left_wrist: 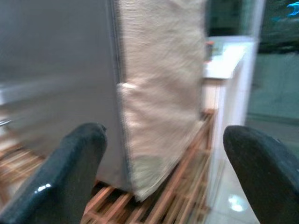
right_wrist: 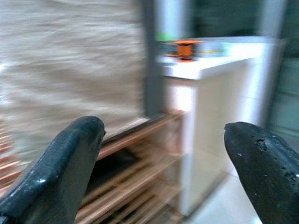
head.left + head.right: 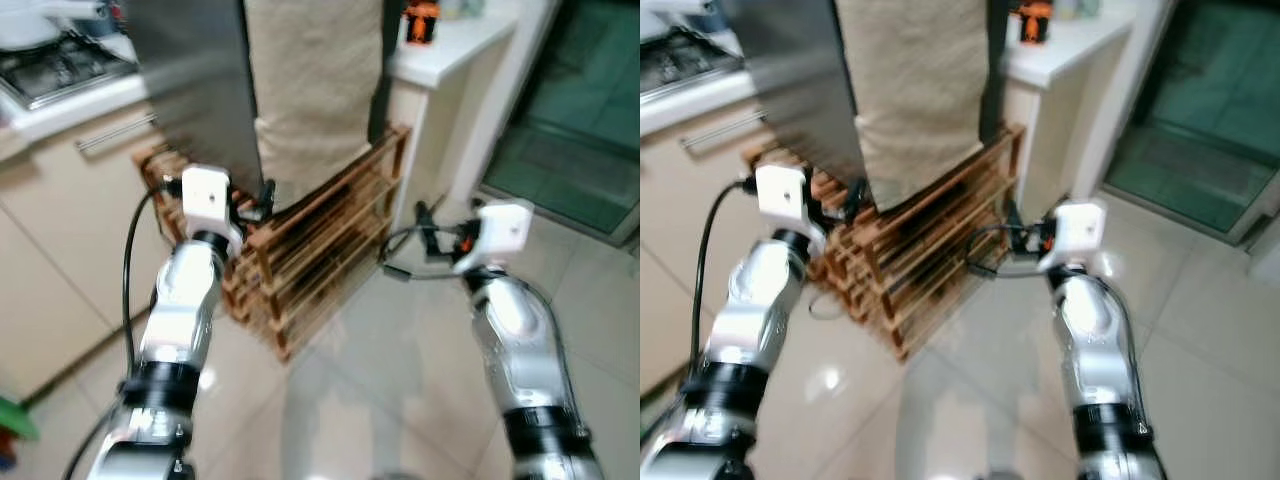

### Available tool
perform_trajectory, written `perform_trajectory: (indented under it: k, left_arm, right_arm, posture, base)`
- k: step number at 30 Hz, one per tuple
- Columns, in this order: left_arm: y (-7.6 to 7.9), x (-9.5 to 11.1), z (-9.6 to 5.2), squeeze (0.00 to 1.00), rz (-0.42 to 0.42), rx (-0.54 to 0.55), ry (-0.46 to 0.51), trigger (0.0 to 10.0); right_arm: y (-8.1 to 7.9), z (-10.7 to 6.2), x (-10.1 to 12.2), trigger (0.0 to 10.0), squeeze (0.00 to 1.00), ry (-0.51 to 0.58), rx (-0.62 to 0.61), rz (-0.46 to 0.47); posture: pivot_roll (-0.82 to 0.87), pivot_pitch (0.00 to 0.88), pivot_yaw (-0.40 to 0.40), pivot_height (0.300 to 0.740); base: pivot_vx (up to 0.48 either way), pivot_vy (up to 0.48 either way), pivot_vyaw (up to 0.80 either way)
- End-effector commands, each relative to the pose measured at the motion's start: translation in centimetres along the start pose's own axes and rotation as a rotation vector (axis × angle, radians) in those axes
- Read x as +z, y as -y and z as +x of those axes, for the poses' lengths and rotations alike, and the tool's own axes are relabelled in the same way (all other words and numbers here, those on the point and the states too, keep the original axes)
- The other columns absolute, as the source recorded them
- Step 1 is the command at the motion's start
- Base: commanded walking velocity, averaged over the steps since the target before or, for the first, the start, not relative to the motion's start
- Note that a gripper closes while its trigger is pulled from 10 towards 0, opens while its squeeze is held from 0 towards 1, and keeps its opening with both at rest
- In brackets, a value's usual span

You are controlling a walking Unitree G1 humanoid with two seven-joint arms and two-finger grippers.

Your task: Restocking fridge

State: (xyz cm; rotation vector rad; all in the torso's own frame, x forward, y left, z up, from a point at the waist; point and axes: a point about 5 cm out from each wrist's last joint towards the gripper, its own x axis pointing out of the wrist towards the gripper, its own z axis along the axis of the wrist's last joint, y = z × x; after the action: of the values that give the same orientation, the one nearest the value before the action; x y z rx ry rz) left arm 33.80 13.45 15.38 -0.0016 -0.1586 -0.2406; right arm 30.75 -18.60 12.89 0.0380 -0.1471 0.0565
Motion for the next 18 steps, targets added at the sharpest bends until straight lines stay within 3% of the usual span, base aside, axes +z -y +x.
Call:
perform_trajectory:
  k: [1,10,13,18]
  left_arm:
    - [-0.8,0.5,0.0,0.00,0.010,0.020,0.017,10.0]
    - [-0.5,0.4,0.0,0.00,0.014,0.016,0.013,10.0]
    - [-0.4,0.3,0.0,0.00,0.027,0.011,0.004,10.0]
    - [0.2,0.4,0.0,0.00,0.018,-0.013,0.020,10.0]
  right_arm:
    - [-0.6,0.2,0.2,10.0,0.00,0.011,0.009,0.018]
    - [-1.1,0.4,0.1,10.0,0.00,0.009,0.026,0.006]
    - [-1.1,0.4,0.0,10.0,0.00,-0.002,0.028,-0.008]
    - [-1.4,0.4,-0.2,10.0,0.00,-0.008,0.037,-0.010]
  posture:
    - [-0.17,0.000,0.062,0.740]
    - [-0.17,0.000,0.055,0.740]
    - [-0.17,0.000,0.054,0.740]
    - [-0.17,0.000,0.051,0.740]
  base:
    - [0.000,0.480,-0.69]
    - [0.000,0.473,-0.69]
    - [0.281,0.389,-0.70]
    - [0.075,0.060,-0.14]
